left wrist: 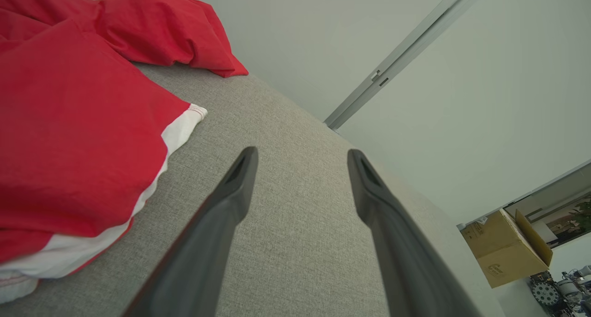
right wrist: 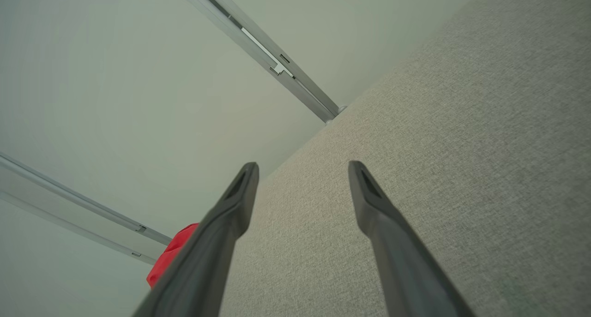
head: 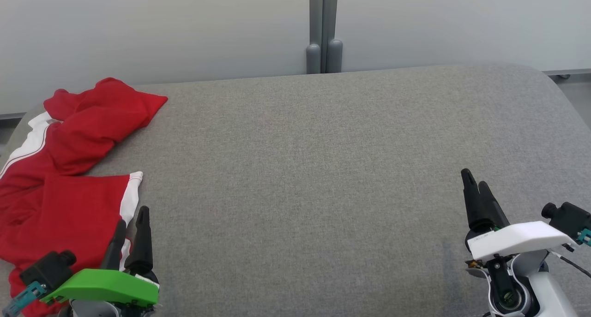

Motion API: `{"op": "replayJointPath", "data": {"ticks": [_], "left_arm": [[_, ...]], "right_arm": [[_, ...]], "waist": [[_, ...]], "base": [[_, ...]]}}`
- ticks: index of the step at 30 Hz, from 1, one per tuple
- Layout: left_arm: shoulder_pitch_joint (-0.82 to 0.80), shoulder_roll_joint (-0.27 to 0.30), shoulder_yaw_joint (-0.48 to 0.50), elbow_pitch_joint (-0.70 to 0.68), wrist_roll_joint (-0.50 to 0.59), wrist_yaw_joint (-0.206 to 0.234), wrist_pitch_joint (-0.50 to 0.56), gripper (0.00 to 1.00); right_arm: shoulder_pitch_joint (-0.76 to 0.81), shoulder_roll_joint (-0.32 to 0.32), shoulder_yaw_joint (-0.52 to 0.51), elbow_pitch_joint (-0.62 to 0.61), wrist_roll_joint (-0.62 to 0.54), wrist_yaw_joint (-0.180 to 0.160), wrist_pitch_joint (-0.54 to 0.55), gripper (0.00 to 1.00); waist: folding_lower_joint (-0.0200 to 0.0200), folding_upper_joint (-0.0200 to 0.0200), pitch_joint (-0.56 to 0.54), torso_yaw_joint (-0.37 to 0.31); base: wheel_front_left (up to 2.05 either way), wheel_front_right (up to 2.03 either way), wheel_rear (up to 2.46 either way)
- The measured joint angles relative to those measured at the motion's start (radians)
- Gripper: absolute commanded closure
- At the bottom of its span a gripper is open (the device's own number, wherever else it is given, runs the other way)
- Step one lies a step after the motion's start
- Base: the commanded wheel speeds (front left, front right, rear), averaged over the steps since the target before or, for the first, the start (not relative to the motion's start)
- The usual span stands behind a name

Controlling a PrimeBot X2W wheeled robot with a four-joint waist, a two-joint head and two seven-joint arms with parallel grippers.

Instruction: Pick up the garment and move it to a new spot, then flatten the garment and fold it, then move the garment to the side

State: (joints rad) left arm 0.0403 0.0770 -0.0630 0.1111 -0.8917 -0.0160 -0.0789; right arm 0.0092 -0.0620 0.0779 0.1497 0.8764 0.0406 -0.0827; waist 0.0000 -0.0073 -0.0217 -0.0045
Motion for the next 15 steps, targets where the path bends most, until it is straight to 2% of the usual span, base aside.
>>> {"op": "replayJointPath", "data": {"ticks": [4,15], "left_arm": [[0.005,0.000,-0.003,-0.014,0.058,0.010,-0.012,0.00],[0.028,0.002,-0.014,-0.034,0.206,0.038,-0.050,0.00]], "right_arm": [[0.001,0.000,0.012,-0.010,-0.056,-0.015,-0.015,0.00],[0.015,-0.001,0.048,-0.031,-0.209,-0.026,-0.049,0.00]], "waist": [[0.0000,0.0000,-0.001,0.000],[0.0000,0.0000,-0.005,0.001]], "base": [[0.00,0.00,0.00],[0.00,0.00,0.00]]}}
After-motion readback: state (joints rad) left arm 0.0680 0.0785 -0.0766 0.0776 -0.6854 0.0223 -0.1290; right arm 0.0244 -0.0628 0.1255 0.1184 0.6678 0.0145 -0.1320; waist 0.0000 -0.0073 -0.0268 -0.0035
